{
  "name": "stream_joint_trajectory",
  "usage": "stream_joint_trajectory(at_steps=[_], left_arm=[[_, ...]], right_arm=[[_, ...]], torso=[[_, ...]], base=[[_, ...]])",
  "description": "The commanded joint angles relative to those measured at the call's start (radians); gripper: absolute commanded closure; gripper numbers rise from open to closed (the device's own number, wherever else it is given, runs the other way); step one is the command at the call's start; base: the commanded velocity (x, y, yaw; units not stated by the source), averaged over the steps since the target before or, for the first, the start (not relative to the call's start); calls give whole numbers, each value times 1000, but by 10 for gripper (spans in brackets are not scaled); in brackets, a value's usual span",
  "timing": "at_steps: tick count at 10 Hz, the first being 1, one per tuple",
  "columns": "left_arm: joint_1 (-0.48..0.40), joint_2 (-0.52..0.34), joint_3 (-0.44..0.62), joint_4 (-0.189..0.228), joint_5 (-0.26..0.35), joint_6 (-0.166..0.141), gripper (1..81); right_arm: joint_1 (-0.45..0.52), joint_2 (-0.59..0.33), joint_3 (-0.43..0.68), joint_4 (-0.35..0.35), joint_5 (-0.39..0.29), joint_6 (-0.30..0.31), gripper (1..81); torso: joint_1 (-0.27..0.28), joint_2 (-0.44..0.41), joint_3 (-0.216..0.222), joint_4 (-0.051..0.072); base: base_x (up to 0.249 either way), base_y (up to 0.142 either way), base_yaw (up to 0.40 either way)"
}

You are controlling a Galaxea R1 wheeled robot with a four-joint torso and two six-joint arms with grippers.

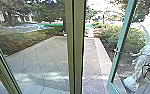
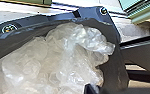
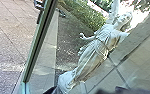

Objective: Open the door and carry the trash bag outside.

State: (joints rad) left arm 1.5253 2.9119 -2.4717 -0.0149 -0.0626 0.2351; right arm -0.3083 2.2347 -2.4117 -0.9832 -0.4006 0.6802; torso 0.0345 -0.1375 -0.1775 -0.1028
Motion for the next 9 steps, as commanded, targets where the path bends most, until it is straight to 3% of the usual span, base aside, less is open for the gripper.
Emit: stream_joint_trajectory(at_steps=[1,2,3,4,5,7,9], left_arm=[[-33,0,14,-2,56,4,811],[-33,0,14,-2,56,4,811],[-33,0,14,-1,56,6,811],[-33,0,14,0,56,6,811],[-33,1,14,3,56,6,811],[-33,3,14,7,55,6,811],[-36,3,14,7,53,7,811]], right_arm=[[119,3,235,300,-340,-7,10],[108,-1,340,433,-430,-33,10],[87,-11,431,576,-463,-39,10],[51,-19,496,670,-466,-45,10],[2,-21,557,713,-466,-44,10],[-140,-31,620,712,-442,-34,10],[-303,-24,616,704,-334,-44,10]], torso=[[0,0,0,0],[0,0,0,0],[0,0,0,0],[0,0,0,0],[0,0,0,0],[0,0,0,0],[0,0,0,0]], base=[[0,0,0],[0,0,0],[0,0,0],[0,0,0],[0,0,0],[0,0,0],[0,0,0]])
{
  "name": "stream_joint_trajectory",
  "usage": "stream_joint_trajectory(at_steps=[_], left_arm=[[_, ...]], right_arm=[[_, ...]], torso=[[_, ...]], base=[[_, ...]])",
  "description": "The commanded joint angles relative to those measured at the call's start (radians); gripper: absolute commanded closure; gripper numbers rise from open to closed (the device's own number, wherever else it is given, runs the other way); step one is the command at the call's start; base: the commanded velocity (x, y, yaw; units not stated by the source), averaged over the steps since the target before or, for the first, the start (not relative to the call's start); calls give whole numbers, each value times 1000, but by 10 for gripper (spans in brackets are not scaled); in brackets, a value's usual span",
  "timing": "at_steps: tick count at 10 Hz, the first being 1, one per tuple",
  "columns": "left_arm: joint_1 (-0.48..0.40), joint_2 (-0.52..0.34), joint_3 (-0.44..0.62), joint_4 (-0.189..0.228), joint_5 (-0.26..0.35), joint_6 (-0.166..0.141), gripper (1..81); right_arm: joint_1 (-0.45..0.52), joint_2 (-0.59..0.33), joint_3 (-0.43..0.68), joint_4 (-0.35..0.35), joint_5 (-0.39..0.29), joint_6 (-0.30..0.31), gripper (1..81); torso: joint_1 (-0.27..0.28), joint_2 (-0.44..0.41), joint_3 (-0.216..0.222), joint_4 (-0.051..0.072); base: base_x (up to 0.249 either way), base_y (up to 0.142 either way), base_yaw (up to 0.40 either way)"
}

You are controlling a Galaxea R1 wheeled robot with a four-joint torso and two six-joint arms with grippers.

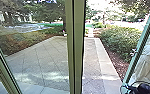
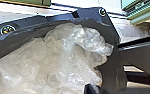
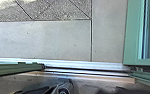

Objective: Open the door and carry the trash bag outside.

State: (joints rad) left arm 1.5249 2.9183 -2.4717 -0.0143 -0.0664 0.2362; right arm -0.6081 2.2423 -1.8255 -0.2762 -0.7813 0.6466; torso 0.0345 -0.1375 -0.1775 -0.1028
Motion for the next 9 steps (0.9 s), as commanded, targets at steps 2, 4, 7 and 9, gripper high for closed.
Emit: stream_joint_trajectory(at_steps=[2,4,7,9], left_arm=[[-38,-7,14,8,57,8,811],[-39,-7,14,8,57,8,811],[-41,-8,13,8,57,9,811],[-41,-10,10,8,54,9,811]], right_arm=[[-143,-4,8,-76,173,-4,10],[-227,43,-44,-115,210,-4,10],[-370,151,-188,-181,330,-5,10],[-463,243,-310,-182,421,-13,10]], torso=[[0,0,0,0],[-1,0,0,0],[-1,0,0,0],[-1,0,0,0]], base=[[0,0,0],[0,0,0],[0,0,0],[0,0,0]])
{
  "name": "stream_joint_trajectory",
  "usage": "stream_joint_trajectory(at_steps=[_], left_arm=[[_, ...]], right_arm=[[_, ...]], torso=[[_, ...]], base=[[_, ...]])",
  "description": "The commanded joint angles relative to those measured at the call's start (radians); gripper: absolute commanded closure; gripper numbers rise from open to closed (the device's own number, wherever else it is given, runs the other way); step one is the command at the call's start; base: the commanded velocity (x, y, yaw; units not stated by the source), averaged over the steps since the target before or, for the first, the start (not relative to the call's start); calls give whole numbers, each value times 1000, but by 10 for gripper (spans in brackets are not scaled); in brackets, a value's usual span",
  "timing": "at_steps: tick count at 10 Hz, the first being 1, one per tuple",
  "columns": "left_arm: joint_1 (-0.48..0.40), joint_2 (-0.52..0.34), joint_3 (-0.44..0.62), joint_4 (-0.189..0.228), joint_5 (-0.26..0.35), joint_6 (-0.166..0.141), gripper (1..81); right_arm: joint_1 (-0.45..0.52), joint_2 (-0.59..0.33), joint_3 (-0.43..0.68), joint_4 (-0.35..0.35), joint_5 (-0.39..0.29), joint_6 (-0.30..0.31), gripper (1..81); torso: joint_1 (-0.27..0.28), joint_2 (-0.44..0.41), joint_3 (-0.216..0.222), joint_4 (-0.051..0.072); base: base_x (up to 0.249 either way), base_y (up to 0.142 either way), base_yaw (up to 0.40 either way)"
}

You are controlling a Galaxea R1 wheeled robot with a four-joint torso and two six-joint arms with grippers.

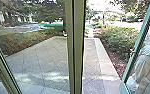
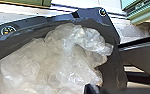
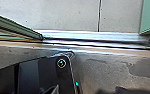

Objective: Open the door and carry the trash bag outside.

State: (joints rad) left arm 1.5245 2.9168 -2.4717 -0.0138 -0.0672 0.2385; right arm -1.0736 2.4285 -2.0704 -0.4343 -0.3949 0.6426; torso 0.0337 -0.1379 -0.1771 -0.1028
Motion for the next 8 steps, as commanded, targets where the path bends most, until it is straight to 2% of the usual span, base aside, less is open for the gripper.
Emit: stream_joint_trajectory(at_steps=[1,3,5,8], left_arm=[[-42,-10,7,8,55,7,811],[-46,-8,0,6,53,7,811],[-49,1,-27,0,24,5,811],[-57,35,-95,8,24,7,811]], right_arm=[[-47,85,-92,-26,108,-27,10],[-136,103,-91,-32,188,-40,10],[-214,147,-107,-69,232,-40,10],[-320,238,-219,-90,317,-40,10]], torso=[[0,0,0,0],[0,0,0,0],[0,0,1,0],[-1,-1,1,0]], base=[[0,0,0],[0,0,0],[0,0,0],[0,0,0]])
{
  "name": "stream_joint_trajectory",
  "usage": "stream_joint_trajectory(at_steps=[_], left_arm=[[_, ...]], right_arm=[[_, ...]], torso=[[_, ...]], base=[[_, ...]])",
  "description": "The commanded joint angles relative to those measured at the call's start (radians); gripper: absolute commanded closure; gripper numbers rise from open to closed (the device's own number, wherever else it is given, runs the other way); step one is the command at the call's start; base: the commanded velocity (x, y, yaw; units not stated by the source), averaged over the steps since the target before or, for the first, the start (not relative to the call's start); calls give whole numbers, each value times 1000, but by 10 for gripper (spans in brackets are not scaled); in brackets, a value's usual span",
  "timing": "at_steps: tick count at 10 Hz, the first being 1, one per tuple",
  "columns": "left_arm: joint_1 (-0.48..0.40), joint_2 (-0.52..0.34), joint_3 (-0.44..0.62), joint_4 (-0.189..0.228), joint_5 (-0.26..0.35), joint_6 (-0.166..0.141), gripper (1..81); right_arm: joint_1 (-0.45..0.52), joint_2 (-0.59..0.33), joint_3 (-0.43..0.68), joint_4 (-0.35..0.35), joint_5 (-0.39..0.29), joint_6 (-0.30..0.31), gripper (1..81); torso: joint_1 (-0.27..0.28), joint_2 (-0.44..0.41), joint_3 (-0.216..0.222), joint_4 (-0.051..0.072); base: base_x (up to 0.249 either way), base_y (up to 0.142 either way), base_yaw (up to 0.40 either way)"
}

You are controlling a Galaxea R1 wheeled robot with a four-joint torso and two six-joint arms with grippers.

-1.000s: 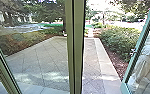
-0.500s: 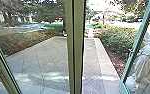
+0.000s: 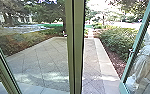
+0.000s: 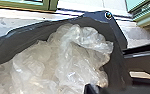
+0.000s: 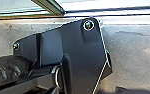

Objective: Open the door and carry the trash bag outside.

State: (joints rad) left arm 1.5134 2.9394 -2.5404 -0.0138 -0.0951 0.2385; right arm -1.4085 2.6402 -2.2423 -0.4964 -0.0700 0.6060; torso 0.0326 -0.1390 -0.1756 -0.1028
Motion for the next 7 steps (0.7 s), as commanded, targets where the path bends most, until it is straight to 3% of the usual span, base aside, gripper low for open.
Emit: stream_joint_trajectory(at_steps=[1,7], left_arm=[[-46,24,-49,8,52,7,811],[-52,71,-100,9,54,7,811]], right_arm=[[-11,57,-90,-30,21,-3,10],[-74,235,-335,-87,45,-9,10]], torso=[[0,0,0,0],[-1,-1,1,0]], base=[[0,0,0],[0,0,0]])
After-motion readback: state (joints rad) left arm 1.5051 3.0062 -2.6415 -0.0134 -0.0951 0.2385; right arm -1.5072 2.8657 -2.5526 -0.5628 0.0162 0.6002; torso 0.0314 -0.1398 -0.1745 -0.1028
